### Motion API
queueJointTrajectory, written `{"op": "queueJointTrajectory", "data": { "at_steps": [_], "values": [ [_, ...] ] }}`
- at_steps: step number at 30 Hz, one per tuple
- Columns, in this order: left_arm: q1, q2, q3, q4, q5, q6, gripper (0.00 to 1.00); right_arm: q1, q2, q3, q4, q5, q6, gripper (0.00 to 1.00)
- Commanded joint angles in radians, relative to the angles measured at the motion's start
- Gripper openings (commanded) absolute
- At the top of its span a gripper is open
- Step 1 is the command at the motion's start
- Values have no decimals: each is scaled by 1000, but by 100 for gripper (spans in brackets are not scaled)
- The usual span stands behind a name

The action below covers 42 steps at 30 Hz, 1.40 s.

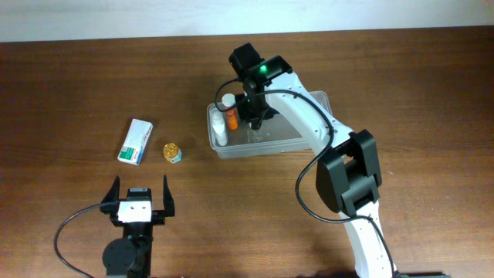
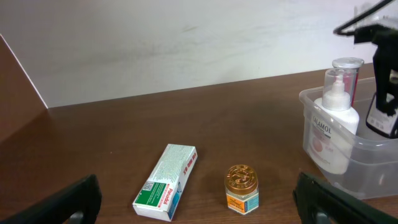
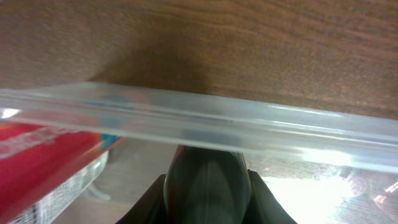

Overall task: Pack container
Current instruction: 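Lower the black-capped bottle beside the orange tube in the container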

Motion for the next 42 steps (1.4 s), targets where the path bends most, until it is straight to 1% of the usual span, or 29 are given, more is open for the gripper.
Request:
{"op": "queueJointTrajectory", "data": {
  "at_steps": [1,25,28,33,40,42],
  "values": [
    [6,-8,-3,-2,11,17,99,-1,-37,-32,16,23,8,20],
    [6,-8,-3,-2,11,17,99,1,-37,-40,50,-23,8,21],
    [6,-8,-3,-2,11,17,99,1,-37,-40,49,-23,8,28],
    [6,-8,-3,-2,11,17,99,1,-37,-40,47,-23,8,29],
    [6,-8,-3,-2,11,17,100,1,-37,-40,48,-22,8,41],
    [6,-9,-3,-2,11,17,99,0,-37,-40,48,-23,8,41]
  ]
}}
